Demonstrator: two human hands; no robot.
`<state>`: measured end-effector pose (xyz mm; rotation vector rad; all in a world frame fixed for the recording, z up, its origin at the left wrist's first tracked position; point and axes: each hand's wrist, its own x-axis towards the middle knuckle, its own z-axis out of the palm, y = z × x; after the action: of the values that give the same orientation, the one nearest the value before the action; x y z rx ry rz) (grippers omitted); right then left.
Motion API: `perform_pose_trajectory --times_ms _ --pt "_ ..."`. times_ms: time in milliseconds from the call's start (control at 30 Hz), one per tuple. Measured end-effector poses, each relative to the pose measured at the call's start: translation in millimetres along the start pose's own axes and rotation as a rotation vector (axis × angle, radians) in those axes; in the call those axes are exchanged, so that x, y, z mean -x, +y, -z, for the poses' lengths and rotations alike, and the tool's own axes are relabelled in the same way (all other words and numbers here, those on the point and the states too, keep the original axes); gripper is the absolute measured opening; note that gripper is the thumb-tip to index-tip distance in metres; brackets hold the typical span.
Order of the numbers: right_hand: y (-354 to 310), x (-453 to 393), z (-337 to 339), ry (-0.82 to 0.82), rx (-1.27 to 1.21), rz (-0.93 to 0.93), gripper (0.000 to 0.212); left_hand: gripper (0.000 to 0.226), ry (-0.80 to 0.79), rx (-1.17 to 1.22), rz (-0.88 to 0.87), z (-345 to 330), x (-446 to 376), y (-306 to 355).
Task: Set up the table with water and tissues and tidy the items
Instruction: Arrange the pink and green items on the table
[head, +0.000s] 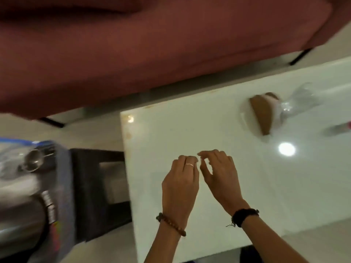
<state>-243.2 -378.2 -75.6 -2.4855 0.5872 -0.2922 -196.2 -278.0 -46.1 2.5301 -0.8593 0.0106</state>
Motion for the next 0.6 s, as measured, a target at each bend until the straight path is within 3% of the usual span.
perform_pose_trajectory --times_ms 200,333,433,500,600 --pt "187.3 10.3 139.6 0.177 0.135 -0.250 0.024 0.011 -0.147 0.191 -0.247 -106.7 -51.3 195.8" --pt "296.5 22.9 199.1 0.253 0.138 -0.425 0.025 0.025 -0.280 0.275 -0.398 -178.6 -71.7 298.9" --pt "362.1 32.5 221.0 0.247 0.112 -0.552 0.026 0.051 -0.395 0.223 -0.442 -229.6 -94.1 348.4" --pt "399.1 36.7 226.4 0.187 0.108 -0.639 0.031 0.067 -0.472 0.067 -0.479 -261.6 -112.5 368.4" --pt "437.4 37.8 221.2 0.088 0.100 -0.710 0.045 0.070 -0.520 -0.096 -0.529 -297.8 -139.8 379.3"
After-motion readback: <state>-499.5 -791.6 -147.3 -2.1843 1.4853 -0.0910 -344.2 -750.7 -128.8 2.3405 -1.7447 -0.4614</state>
